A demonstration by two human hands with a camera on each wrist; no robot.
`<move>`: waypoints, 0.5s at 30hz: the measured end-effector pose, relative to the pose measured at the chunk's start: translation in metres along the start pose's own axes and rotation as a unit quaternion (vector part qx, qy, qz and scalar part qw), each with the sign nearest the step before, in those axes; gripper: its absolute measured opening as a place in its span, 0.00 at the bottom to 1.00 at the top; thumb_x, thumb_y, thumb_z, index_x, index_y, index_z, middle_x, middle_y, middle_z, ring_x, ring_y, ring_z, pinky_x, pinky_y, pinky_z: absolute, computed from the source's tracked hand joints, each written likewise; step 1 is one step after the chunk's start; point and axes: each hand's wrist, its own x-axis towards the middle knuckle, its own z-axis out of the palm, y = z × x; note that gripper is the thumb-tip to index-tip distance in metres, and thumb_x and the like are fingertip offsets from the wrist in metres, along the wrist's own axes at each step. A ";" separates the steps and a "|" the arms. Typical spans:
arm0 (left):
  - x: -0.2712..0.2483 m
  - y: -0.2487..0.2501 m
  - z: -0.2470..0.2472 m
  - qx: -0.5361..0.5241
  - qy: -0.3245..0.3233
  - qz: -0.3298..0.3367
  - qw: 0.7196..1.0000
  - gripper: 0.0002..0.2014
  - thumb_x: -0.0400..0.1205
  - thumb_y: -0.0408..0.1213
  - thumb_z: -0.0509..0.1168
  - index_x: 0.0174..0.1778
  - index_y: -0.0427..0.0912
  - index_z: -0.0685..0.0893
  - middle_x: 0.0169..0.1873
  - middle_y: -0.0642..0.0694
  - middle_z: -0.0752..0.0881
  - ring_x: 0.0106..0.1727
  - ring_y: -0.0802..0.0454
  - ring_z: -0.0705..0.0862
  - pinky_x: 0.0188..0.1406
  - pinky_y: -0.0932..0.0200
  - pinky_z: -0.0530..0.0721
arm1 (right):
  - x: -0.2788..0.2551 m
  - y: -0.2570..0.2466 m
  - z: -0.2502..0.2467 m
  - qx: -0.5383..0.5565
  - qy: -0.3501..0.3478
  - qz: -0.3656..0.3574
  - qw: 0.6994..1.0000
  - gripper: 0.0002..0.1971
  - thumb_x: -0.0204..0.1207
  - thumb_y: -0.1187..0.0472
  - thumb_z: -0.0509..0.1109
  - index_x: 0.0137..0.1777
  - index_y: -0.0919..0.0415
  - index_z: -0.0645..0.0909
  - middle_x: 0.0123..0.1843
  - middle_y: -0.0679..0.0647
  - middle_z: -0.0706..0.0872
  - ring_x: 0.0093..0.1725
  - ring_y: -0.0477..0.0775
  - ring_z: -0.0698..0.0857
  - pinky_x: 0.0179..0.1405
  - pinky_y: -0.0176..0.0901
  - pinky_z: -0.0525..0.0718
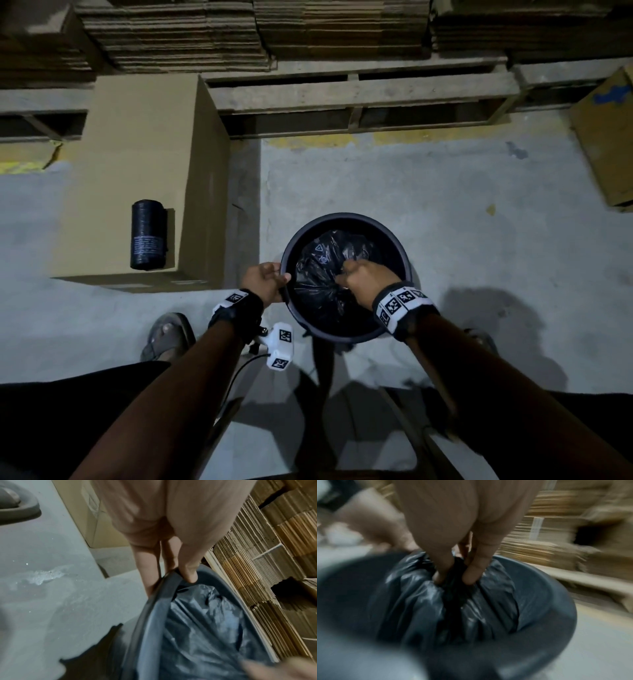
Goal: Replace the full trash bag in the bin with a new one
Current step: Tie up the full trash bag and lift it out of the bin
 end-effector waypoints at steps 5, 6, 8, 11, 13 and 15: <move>0.012 0.005 -0.007 -0.037 0.030 -0.007 0.999 0.08 0.79 0.23 0.66 0.52 0.35 0.82 0.49 0.34 0.86 0.53 0.34 0.87 0.52 0.37 0.86 | -0.007 0.008 -0.032 0.084 0.171 -0.017 0.981 0.20 0.66 0.76 0.69 0.56 0.60 0.89 0.49 0.63 0.82 0.48 0.67 0.83 0.43 0.55 0.87; 0.014 0.008 -0.006 -0.049 0.038 -0.011 0.998 0.08 0.79 0.22 0.66 0.52 0.35 0.82 0.49 0.34 0.87 0.52 0.34 0.87 0.51 0.37 0.87 | -0.008 0.010 -0.044 0.100 0.203 -0.017 0.974 0.20 0.65 0.76 0.69 0.55 0.60 0.89 0.46 0.64 0.81 0.45 0.67 0.83 0.42 0.55 0.87; 0.018 0.015 -0.004 -0.083 0.055 -0.019 0.995 0.08 0.78 0.20 0.66 0.49 0.35 0.82 0.48 0.33 0.86 0.51 0.35 0.87 0.49 0.37 0.87 | -0.013 0.014 -0.075 0.114 0.250 0.000 0.961 0.20 0.67 0.73 0.68 0.58 0.59 0.88 0.47 0.63 0.80 0.45 0.67 0.83 0.44 0.55 0.86; 0.021 0.020 -0.003 -0.127 0.077 -0.036 0.988 0.07 0.79 0.20 0.65 0.51 0.31 0.81 0.48 0.33 0.84 0.50 0.38 0.85 0.51 0.37 0.85 | -0.024 0.026 -0.114 0.126 0.324 0.041 0.937 0.21 0.70 0.71 0.67 0.61 0.59 0.87 0.51 0.62 0.80 0.47 0.66 0.83 0.49 0.52 0.85; 0.021 0.021 -0.001 -0.134 0.065 -0.031 0.988 0.04 0.80 0.20 0.65 0.45 0.31 0.80 0.46 0.33 0.83 0.50 0.39 0.83 0.54 0.36 0.84 | -0.035 0.038 -0.134 0.145 0.373 0.071 0.914 0.20 0.70 0.71 0.67 0.61 0.60 0.87 0.51 0.62 0.81 0.49 0.65 0.84 0.53 0.47 0.84; 0.019 0.020 0.001 -0.139 0.053 -0.023 0.989 0.03 0.80 0.20 0.64 0.43 0.31 0.79 0.45 0.34 0.82 0.50 0.38 0.84 0.57 0.33 0.83 | -0.046 0.057 -0.144 0.154 0.410 0.118 0.891 0.20 0.69 0.70 0.67 0.61 0.59 0.87 0.52 0.62 0.81 0.50 0.65 0.84 0.55 0.46 0.83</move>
